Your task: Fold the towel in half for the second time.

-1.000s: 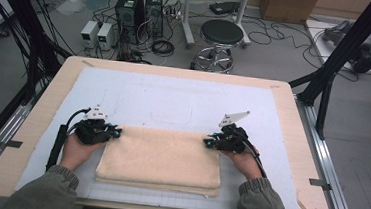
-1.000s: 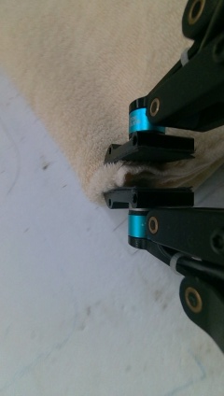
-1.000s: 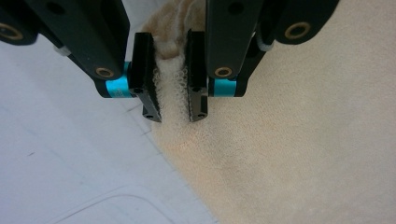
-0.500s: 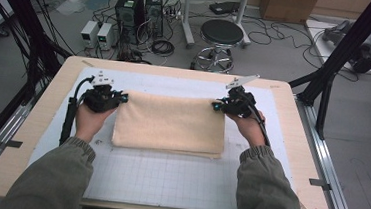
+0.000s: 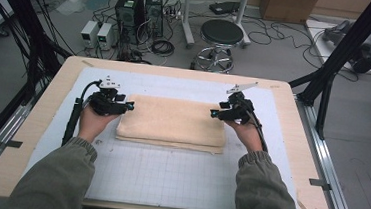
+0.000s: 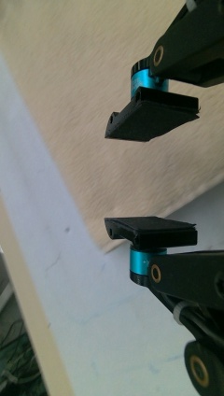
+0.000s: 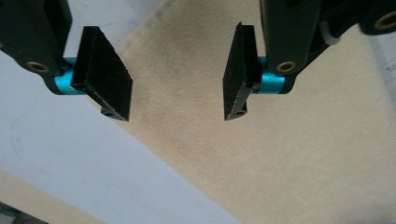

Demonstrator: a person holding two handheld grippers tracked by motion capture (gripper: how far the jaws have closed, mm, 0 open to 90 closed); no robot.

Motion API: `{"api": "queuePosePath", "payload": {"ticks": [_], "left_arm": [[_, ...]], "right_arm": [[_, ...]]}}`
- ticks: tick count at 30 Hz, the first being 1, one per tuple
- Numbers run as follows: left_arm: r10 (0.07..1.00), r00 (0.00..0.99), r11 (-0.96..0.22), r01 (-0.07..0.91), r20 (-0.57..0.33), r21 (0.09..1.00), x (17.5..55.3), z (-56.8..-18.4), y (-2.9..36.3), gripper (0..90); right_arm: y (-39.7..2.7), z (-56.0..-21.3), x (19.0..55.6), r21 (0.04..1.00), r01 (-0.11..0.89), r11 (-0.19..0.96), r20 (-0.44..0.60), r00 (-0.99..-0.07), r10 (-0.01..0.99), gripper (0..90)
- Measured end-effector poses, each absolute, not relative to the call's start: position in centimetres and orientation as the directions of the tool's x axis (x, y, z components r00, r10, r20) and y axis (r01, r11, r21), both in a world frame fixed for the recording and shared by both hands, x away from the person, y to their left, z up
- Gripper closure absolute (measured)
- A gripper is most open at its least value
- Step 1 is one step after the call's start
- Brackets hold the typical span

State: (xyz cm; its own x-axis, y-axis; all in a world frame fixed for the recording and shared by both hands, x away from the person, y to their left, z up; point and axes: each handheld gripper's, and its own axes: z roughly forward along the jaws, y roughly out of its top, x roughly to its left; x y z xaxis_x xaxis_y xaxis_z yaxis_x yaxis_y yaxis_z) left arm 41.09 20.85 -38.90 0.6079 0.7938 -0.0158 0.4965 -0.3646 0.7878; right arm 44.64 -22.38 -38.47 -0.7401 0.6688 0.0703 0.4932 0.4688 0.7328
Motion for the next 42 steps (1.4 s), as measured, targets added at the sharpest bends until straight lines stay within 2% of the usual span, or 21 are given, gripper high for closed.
{"api": "queuePosePath", "payload": {"ticks": [4,10,15,18,21,27,29,32,33,35,42], "left_arm": [[0.759,0.651,-0.38,0.443,0.0,0.812,39.4,-39.1,20.8,49.5],[0.738,0.675,-0.386,0.41,0.01,0.826,36.9,-39.8,21.3,45.9],[0.72,0.693,-0.416,0.385,0.04,0.824,35.1,-40.7,21.2,41.9],[0.693,0.719,-0.44,0.374,0.045,0.816,34.1,-41.0,21.1,41.9],[0.673,0.737,-0.463,0.354,0.062,0.812,33.2,-41.5,21.1,43.0],[0.667,0.744,-0.469,0.39,0.029,0.792,33.3,-42.6,21.4,55.5],[0.668,0.743,-0.491,0.392,0.047,0.778,33.5,-42.9,21.3,63.9],[0.67,0.74,-0.501,0.394,0.057,0.771,33.7,-43.2,21.2,79.8],[0.673,0.738,-0.494,0.394,0.053,0.775,33.7,-43.2,21.2,82.7],[0.677,0.735,-0.489,0.401,0.047,0.774,33.8,-43.1,21.4,85.4],[0.689,0.723,-0.46,0.394,0.04,0.795,33.1,-42.1,22.1,86.3]], "right_arm": [[-21.9,-38.7,43.5,0.738,0.473,0.481,0.06,-0.757,0.651,37.1],[-21.7,-38.8,41.2,0.751,0.438,0.493,0.042,-0.778,0.627,36.2],[-22.2,-39.2,38.8,0.768,0.414,0.489,0.032,-0.788,0.615,39.1],[-22.3,-39.4,37.8,0.725,0.428,0.54,0.044,-0.811,0.584,39.4],[-22.4,-39.0,36.3,0.762,0.359,0.539,-0.012,-0.825,0.566,44.9],[-22.8,-41.2,35.7,0.743,0.392,0.543,0.029,-0.829,0.559,50.6],[-22.5,-41.7,35.8,0.716,0.4,0.573,0.033,-0.839,0.543,60.8],[-21.7,-42.1,35.9,0.686,0.37,0.627,-0.004,-0.859,0.511,80.6],[-21.5,-42.2,35.9,0.683,0.364,0.634,-0.006,-0.864,0.503,83.5],[-21.4,-42.2,36.1,0.682,0.362,0.635,-0.001,-0.868,0.497,85.3],[-21.9,-41.3,35.5,0.703,0.345,0.622,0.0,-0.874,0.485,86.0]]}}
